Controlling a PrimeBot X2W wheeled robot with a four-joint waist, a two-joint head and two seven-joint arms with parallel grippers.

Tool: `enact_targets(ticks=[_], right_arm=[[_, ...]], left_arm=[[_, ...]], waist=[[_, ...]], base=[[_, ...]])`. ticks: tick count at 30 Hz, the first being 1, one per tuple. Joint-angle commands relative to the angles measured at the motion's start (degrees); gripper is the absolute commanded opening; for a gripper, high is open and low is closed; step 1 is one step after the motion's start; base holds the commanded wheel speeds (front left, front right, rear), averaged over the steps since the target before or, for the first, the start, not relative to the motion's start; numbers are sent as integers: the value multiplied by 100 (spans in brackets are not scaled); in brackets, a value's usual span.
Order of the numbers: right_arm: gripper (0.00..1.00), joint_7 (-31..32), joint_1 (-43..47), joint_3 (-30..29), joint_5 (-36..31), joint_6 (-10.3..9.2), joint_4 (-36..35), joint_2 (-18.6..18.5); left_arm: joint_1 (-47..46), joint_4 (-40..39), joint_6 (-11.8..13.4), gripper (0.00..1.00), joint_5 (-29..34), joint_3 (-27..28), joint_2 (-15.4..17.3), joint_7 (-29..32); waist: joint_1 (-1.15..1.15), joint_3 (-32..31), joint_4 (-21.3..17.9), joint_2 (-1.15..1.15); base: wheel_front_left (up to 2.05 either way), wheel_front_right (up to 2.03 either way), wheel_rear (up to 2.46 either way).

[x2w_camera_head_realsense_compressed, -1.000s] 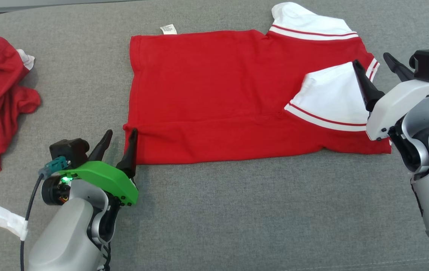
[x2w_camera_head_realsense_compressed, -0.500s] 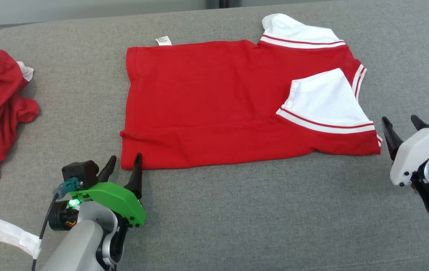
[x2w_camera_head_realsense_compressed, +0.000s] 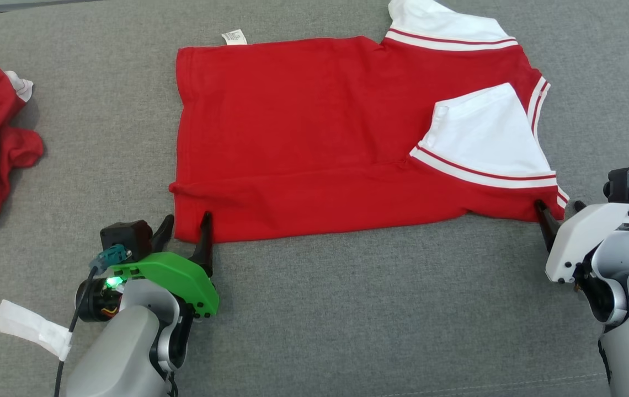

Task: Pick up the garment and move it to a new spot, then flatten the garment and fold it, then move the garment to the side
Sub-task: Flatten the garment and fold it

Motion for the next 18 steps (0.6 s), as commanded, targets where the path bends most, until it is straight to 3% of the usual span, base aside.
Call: enact_targets(ticks=[1, 3, 4, 5, 6, 10, 18], right_arm=[[100, -11, -84, 36, -11, -6, 124, 4], [100, 73, -83, 113, 37, -5, 273, 12], [65, 90, -95, 155, 53, -3, 310, 6], [11, 54, -122, 187, 68, -3, 337, -3], [0, 15, -136, 217, 88, -3, 351, -11], [0, -94, -63, 164, 166, -6, 328, -76], [0, 138, 494, -175, 567, -8, -413, 108]], left_arm=[[3, 162, -19, 100, -2, -38, -25, 66], [-16, 277, -57, 100, -17, -76, -35, 158], [-7, 334, -94, 100, -69, -90, -59, 215], [3, 406, -140, 36, -121, -118, -88, 307], [17, 456, -181, 0, -153, -146, -105, 377], [100, 560, -321, 0, -254, -182, -188, 477], [656, 249, -376, 0, -557, -39, 37, 552]], waist=[[0, 42, 35, 0], [0, 64, 46, 0], [0, 71, 49, 0], [0, 76, 51, 0], [0, 76, 51, 0], [0, -25, 66, 0], [0, -428, 0, 0]], base=[[0, 0, 0], [0, 0, 0], [0, 0, 0], [0, 0, 0], [0, 0, 0], [0, 0, 0], [0, 0, 0]])
